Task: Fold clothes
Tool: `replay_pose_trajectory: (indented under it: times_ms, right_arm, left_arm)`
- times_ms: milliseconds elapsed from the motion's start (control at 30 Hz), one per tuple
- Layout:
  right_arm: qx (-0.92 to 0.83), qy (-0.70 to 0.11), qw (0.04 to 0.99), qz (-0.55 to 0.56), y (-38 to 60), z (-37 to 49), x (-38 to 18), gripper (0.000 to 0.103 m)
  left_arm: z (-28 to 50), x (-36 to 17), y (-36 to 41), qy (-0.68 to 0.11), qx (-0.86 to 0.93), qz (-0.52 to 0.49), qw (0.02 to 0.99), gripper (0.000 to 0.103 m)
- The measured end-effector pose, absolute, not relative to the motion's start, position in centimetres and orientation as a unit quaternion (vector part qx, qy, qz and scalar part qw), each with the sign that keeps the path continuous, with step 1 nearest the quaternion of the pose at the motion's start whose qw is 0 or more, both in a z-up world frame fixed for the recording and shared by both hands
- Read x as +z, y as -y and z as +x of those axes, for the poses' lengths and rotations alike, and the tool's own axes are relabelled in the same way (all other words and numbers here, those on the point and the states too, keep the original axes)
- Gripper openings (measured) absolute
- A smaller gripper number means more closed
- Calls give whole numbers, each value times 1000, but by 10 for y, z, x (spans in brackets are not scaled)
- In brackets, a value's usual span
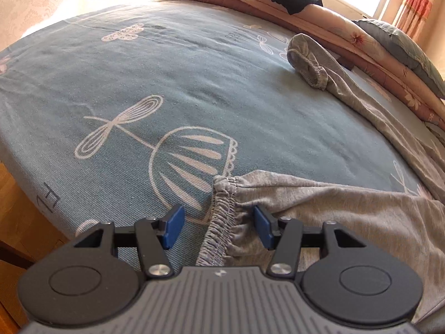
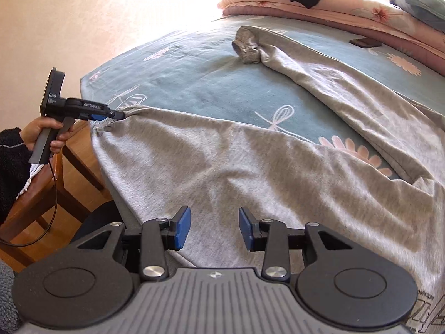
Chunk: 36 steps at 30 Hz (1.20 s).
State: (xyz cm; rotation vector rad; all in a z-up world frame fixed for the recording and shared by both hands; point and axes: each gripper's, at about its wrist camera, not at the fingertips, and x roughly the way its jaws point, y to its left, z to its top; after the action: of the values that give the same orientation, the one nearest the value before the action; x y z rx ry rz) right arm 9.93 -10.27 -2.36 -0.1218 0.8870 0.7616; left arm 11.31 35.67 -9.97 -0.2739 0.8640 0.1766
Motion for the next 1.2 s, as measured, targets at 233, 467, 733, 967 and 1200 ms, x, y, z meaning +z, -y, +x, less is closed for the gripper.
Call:
replay_pose_trajectory:
  times_ms: [233, 467, 733, 967, 1200]
  right_arm:
    - [264, -419, 869, 11, 164, 94, -28, 51]
    - [142, -397, 902, 87, 241, 78, -22, 62]
    - [-13, -365, 903, 226, 337, 50, -38, 66]
    - [-113, -320, 869, 361, 421, 32, -64, 69]
    - [-107, -308, 842, 430, 473, 75, -100, 69]
  left_arm:
    - [120, -94, -350, -432, 117, -114, 887, 33]
    - [110, -65, -339, -410, 129, -110, 896, 57]
    - [107, -30, -284, -393, 82, -70, 913, 69]
    - [116, -26, -191, -400, -39, -20, 915, 73]
    - [129, -44, -112, -434, -106, 16, 894, 74]
